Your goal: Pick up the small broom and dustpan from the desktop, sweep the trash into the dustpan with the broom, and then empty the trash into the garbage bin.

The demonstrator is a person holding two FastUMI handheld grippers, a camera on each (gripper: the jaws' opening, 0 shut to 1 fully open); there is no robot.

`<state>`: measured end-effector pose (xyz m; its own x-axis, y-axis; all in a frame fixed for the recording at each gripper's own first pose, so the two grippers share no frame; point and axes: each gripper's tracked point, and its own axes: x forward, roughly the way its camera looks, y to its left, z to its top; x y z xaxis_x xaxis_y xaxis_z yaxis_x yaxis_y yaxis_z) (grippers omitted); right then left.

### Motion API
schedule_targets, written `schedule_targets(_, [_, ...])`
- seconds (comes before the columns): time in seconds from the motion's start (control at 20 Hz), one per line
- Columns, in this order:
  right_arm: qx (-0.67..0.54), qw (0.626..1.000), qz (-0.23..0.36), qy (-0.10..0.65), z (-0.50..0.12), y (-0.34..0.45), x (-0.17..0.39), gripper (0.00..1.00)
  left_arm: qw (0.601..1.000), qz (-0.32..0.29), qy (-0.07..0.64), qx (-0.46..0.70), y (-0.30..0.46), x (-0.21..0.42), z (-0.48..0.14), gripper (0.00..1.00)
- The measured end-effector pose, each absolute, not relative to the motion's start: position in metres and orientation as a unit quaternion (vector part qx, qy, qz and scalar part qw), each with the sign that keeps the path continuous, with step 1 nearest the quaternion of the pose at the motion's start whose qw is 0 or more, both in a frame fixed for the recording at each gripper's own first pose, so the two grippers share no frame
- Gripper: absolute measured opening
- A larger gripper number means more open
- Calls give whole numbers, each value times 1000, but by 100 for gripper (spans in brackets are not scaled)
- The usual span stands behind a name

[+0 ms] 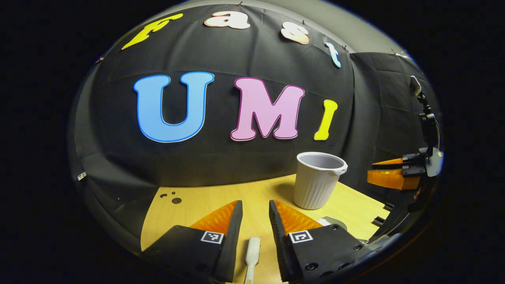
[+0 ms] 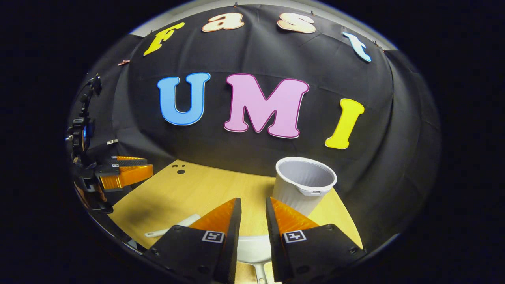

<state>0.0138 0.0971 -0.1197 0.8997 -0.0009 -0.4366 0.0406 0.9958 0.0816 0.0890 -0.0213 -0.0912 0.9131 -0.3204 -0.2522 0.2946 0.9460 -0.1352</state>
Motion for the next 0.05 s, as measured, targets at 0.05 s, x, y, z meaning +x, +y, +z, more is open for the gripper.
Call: schedule_targets(0.05, [41,974,-12,224,-121,101,16,37,977,-158,137,-47,-21,92,-90,46])
